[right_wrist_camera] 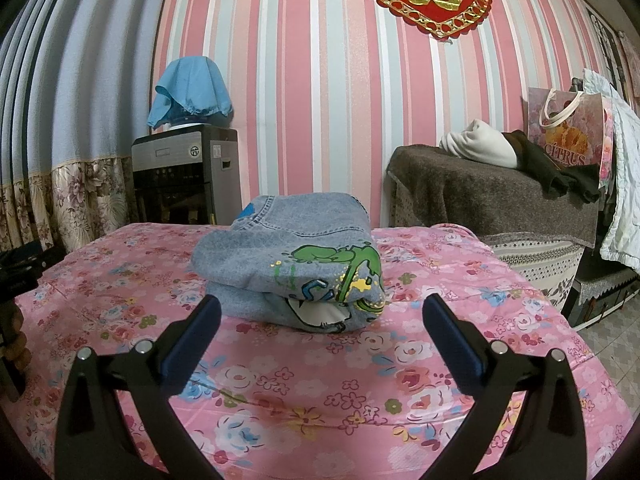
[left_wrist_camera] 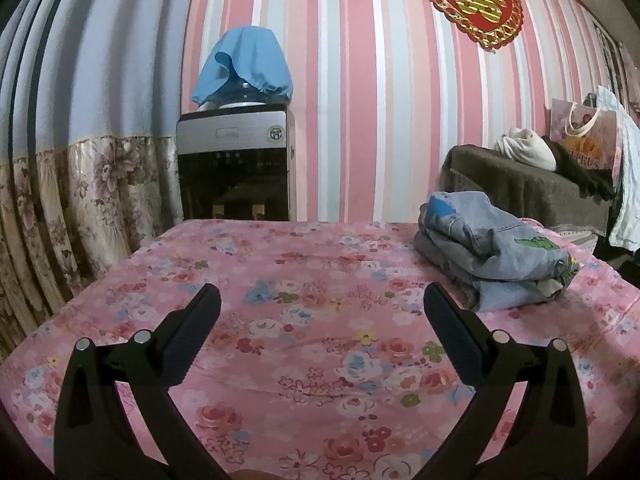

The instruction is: Fold large clothes

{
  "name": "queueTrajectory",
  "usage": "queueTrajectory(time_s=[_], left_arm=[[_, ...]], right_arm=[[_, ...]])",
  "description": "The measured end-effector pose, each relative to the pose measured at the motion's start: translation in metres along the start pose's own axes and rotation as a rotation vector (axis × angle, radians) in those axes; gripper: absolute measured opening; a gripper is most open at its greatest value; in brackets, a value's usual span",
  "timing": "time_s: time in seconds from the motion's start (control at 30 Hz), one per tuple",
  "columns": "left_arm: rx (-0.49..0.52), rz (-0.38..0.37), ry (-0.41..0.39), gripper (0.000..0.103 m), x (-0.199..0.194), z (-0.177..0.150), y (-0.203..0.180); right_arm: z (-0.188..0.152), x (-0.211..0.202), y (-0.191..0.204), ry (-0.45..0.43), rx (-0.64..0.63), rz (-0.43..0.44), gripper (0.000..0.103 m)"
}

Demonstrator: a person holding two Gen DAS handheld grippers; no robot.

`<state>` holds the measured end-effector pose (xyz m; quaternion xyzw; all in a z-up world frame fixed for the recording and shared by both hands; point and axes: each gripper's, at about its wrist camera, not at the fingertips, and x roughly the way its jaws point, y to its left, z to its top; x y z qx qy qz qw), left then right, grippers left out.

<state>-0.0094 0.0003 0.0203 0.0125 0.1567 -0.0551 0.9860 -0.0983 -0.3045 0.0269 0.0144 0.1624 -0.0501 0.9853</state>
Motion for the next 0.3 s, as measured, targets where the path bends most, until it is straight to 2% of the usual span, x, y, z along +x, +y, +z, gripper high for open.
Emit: queueTrajectory(time_s=[0.3], left_arm=[[0.018,-0.018,0.015,0.1,0.0013,-0.0013,-0.0051]], right_arm=[[-0.0002,-0.0005,0.0001,0.0,0.0,0.0,0.101]])
